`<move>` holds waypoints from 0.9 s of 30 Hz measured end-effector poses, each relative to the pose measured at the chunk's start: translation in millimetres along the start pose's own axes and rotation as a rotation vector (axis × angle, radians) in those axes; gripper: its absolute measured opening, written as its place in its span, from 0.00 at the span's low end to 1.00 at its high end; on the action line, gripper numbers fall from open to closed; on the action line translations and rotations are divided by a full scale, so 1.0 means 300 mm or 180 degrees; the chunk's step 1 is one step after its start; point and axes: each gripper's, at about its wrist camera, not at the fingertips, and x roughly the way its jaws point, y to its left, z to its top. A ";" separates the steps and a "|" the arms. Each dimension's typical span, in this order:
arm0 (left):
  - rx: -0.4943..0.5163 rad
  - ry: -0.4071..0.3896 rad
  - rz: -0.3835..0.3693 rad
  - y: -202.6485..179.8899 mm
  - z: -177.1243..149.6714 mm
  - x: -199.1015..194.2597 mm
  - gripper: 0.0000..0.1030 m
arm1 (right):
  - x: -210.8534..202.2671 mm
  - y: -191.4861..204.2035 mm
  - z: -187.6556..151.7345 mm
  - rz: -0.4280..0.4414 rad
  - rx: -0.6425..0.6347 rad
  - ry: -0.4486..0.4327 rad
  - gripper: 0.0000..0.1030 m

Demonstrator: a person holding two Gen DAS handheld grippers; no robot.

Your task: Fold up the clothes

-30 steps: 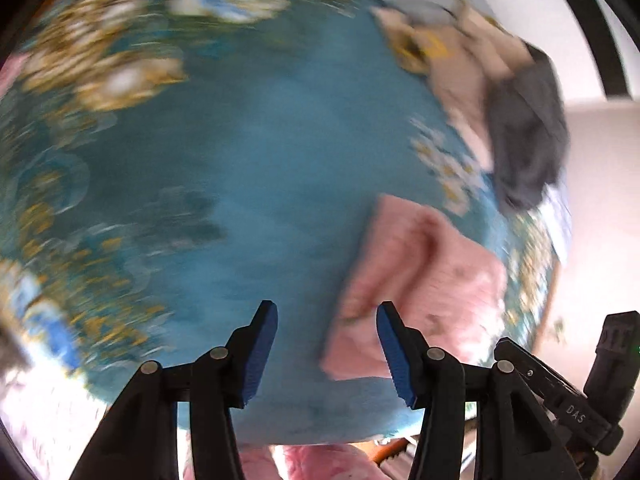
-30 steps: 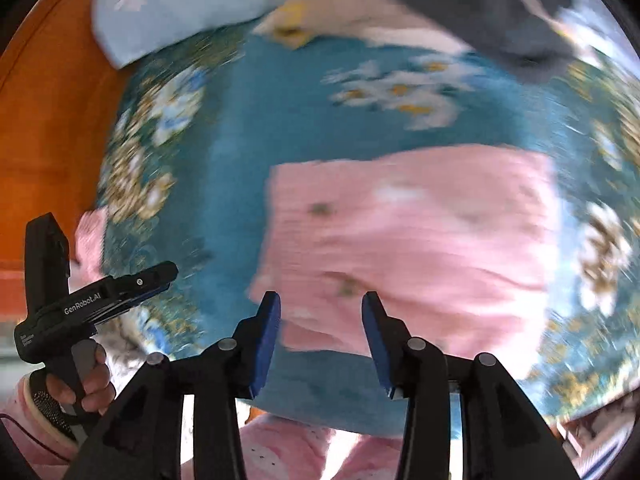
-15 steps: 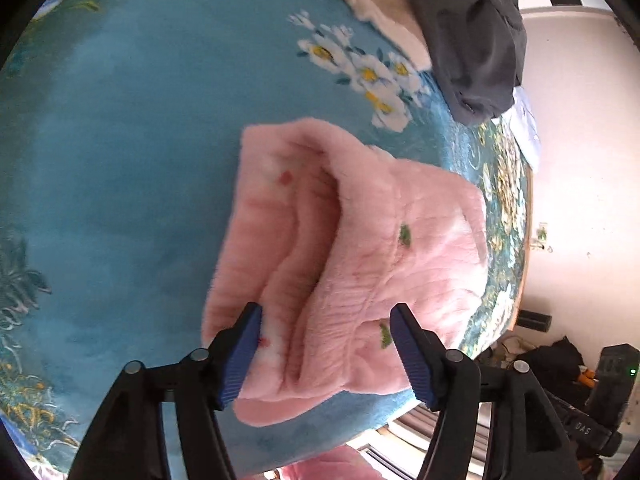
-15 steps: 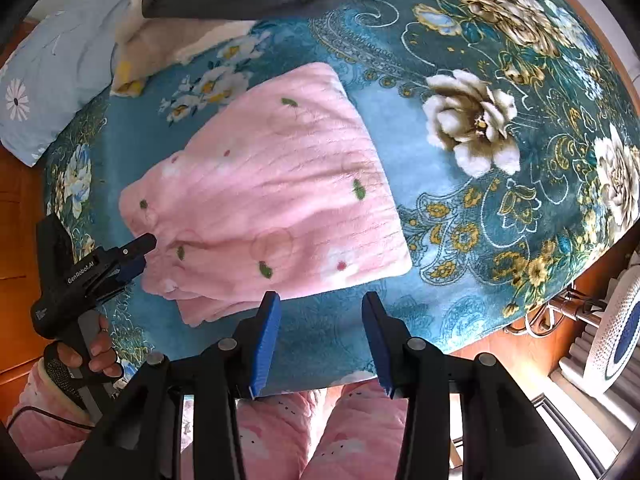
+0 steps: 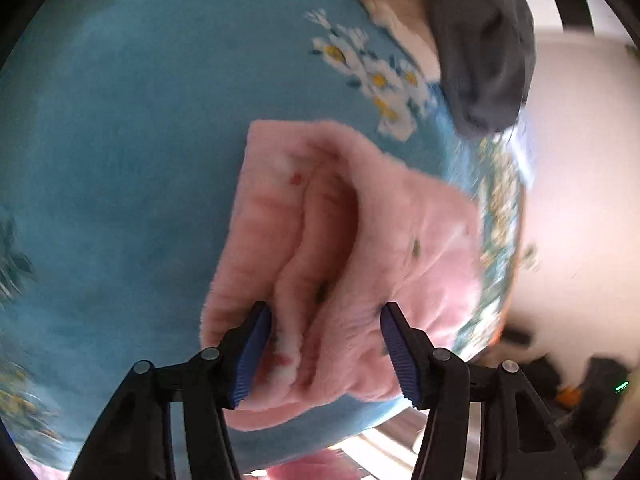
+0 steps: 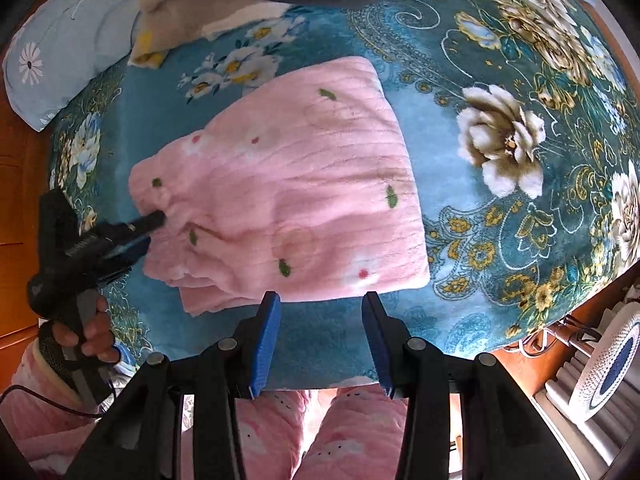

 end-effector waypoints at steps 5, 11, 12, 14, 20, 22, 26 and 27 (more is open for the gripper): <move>0.0478 0.0077 0.0145 -0.116 -0.030 0.029 0.20 | 0.025 -0.044 0.008 0.0014 0.0168 0.0059 0.42; 0.0171 -0.0208 -0.0204 -0.032 -0.021 -0.089 0.16 | 0.026 -0.025 0.014 0.0069 0.0072 0.0045 0.42; 0.0082 -0.0266 -0.0154 0.006 -0.020 -0.108 0.16 | 0.030 -0.024 0.013 0.0075 0.0051 0.0048 0.42; -0.0048 -0.0115 0.0113 0.071 -0.016 -0.064 0.16 | 0.049 -0.035 0.012 0.0073 0.0091 0.0095 0.42; -0.0092 -0.0040 0.0231 0.078 -0.017 -0.054 0.18 | 0.072 -0.049 0.051 0.0122 0.0135 0.0100 0.42; 0.0026 -0.0083 0.0235 0.051 -0.025 -0.078 0.19 | 0.073 -0.045 0.086 0.0163 0.0117 0.0063 0.42; 0.0105 -0.0087 0.0414 0.041 -0.035 -0.099 0.19 | 0.096 -0.016 0.192 0.0341 0.0082 -0.0051 0.42; 0.0093 -0.0121 0.0447 0.043 -0.040 -0.118 0.18 | 0.107 -0.005 0.221 0.0374 0.0058 -0.0078 0.42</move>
